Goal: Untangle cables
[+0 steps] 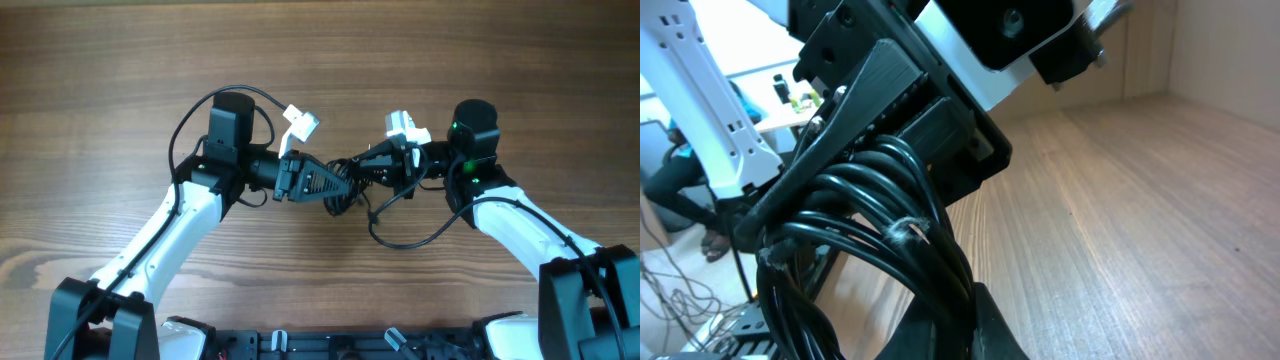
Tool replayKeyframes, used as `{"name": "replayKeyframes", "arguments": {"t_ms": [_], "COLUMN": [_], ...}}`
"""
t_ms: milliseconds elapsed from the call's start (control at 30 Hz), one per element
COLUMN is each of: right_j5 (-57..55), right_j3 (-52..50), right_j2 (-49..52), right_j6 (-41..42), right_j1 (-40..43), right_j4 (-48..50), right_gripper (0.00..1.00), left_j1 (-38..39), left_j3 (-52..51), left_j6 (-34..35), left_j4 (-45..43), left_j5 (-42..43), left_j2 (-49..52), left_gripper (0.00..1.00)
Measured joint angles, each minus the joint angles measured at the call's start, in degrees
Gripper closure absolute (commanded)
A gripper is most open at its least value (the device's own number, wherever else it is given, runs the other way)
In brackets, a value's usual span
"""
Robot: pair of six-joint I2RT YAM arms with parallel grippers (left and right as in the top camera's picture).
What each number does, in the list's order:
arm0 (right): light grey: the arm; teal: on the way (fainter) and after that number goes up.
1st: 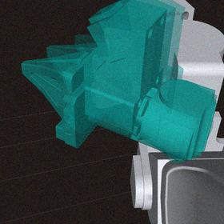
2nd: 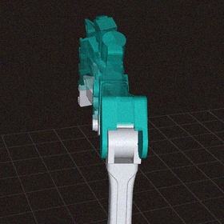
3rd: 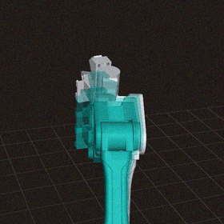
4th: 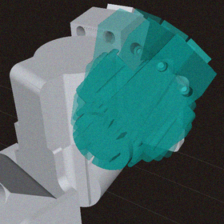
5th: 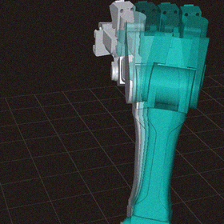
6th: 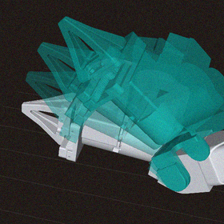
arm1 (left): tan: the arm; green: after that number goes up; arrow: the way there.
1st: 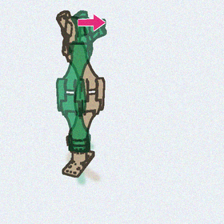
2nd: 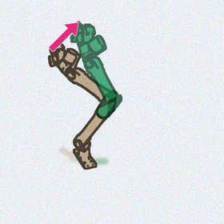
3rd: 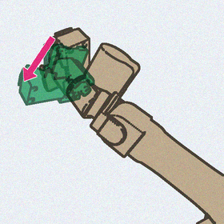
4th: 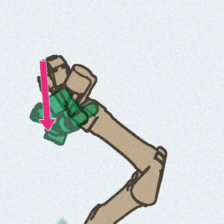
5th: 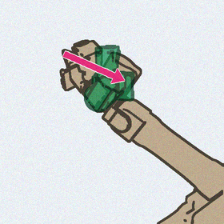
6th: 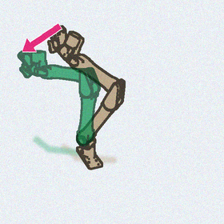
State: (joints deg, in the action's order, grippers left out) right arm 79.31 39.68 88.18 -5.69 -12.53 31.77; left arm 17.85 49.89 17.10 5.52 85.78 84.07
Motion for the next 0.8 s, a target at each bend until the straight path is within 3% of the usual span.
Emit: {"name": "replayKeyframes", "arguments": {"t_ms": [67,167,200,233,300,433,500,567,667,733,767,800], "right_j5": [0.2,-0.3,-2.3,-5.8,-14.5,-27.9,-29.4,-30.6,-31.3,-31.4,-31.3,-31.1], "right_j3": [0.0,0.0,0.0,0.0,0.0,-0.1,0.0,-0.1,0.0,0.0,0.0,0.0], "right_j2": [0.0,0.0,0.0,0.0,0.0,0.0,0.0,0.0,0.0,0.0,0.0,0.0], "right_j6": [0.0,0.9,4.2,9.4,21.9,39.7,45.3,51.0,54.7,56.4,57.0,57.3], "right_j1": [0.0,0.1,0.1,0.2,0.4,2.1,2.0,2.0,2.0,2.0,2.0,1.9], "right_j4": [-0.9,-1.0,-1.0,-1.2,-2.0,-2.6,-4.8,-9.1,-16.3,-17.9,-18.0,-18.1], "right_gripper": [0.96,0.96,0.96,0.96,0.96,0.96,0.96,0.96,0.96,0.96,0.96,0.96], "left_j1": [0.2,0.4,0.7,0.7,0.6,1.0,1.0,1.0,1.1,2.2,3.6,5.3], "left_j3": [0.0,0.0,0.0,0.0,0.1,0.2,0.2,0.2,0.2,0.2,0.2,0.2], "left_j6": [0.1,0.3,0.4,0.4,0.8,4.6,6.6,9.1,10.8,11.4,11.6,11.8], "left_j4": [0.1,0.1,0.1,-0.1,-0.2,0.1,0.1,-0.2,-3.4,-5.4,-5.6,-5.6], "left_j5": [-0.2,-0.4,-0.6,-1.5,-4.6,-13.9,-19.4,-26.0,-30.1,-33.5,-36.3,-38.8], "left_j2": [0.0,0.0,0.0,0.0,0.0,0.0,0.0,0.0,0.0,0.0,0.0,0.0], "left_gripper": [0.91,0.75,0.70,0.58,0.43,0.22,0.16,0.02,0.00,0.05,0.12,0.35]}}
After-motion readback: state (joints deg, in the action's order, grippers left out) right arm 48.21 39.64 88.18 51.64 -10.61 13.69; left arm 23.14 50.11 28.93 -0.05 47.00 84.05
